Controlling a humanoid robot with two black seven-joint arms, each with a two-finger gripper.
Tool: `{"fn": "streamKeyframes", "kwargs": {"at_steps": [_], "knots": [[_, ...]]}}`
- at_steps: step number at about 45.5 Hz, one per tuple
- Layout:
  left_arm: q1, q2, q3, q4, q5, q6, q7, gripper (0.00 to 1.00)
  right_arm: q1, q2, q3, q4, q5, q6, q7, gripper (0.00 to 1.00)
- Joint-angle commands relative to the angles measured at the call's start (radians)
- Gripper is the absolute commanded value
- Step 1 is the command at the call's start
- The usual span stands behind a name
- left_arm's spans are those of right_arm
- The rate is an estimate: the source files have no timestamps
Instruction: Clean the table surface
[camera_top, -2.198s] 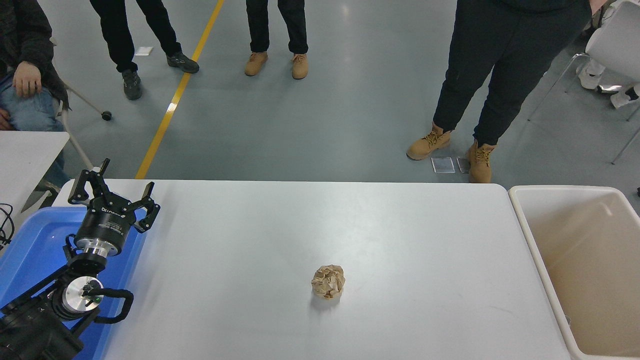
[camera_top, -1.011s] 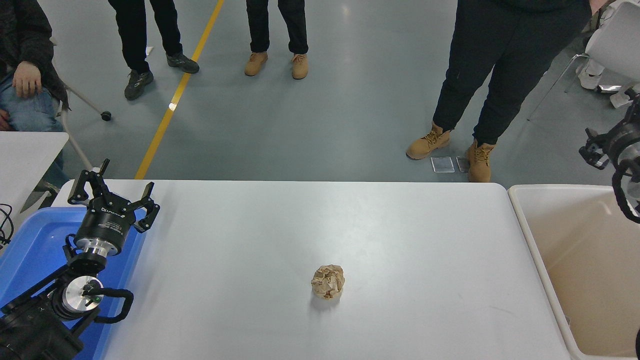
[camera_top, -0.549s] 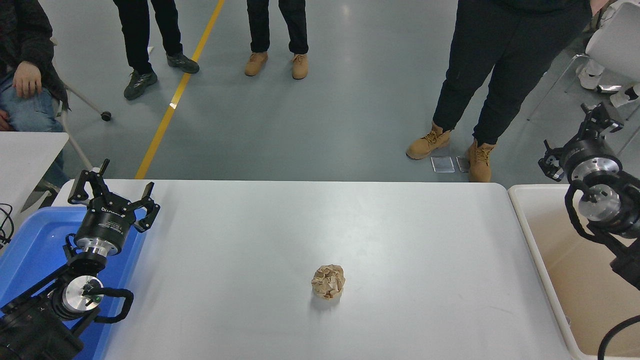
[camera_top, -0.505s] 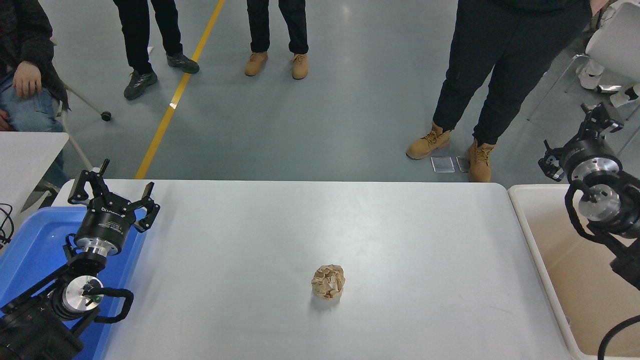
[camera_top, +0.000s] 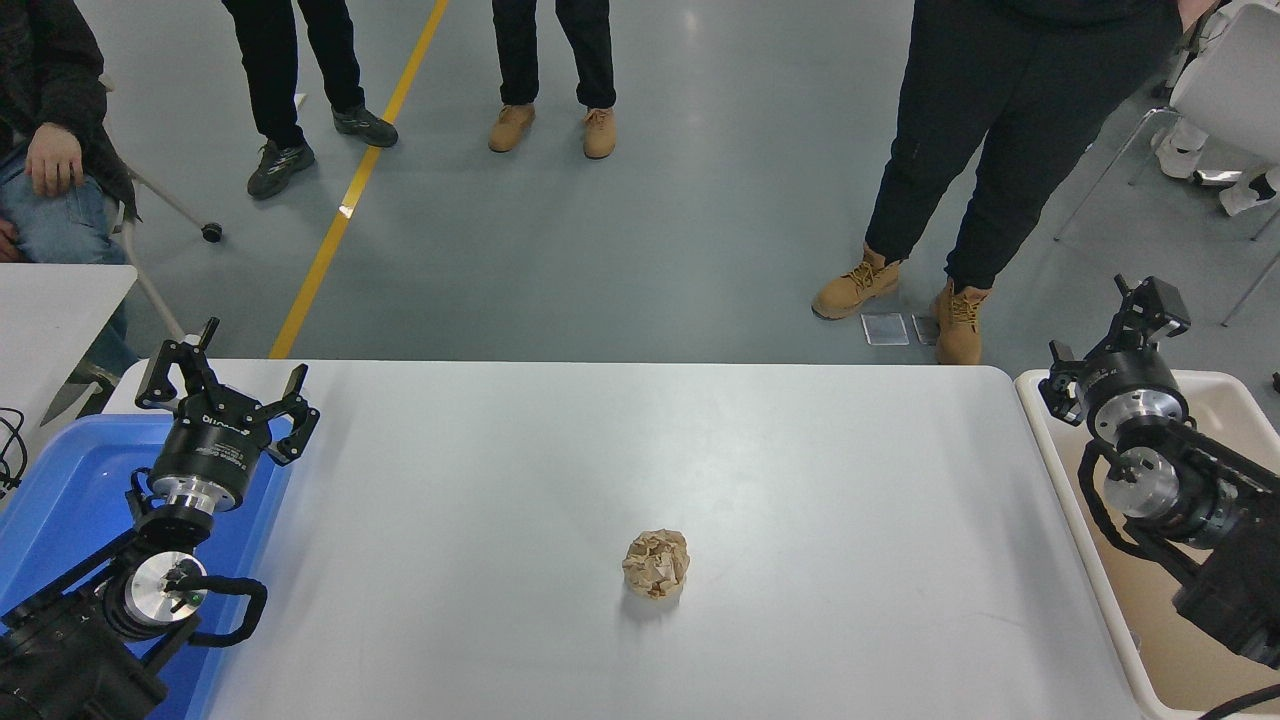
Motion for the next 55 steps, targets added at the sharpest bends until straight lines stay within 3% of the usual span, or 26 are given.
{"fn": "streamKeyframes", "kwargs": {"at_steps": [1,29,35,45,55], "knots": [[0.001,0.0,0.0,0.0,0.0,0.0,0.0,0.99,-0.015,0.012,0.0,0.001,-0.01,-0.001,0.013,0.99],[-0.001,0.0,0.0,0.0,0.0,0.0,0.0,0.99,0.01,-0.044,-0.063,0.013,-0.01,0.013,0.009,0.99],[0.001,0.0,0.0,0.0,0.0,0.0,0.0,0.99,0.041,-0.109,-0.134,0.055,-0.01,0.108,0.006,0.99],[-0.001,0.0,0.0,0.0,0.0,0.0,0.0,0.99,0.087,-0.21,-0.238,0.173,-0.019,0.159,0.006,0.98],[0.001,0.0,0.0,0.0,0.0,0.0,0.0,0.99,0.162,-0.278,-0.353,0.244,-0.154,0.266,0.003,0.98]]}}
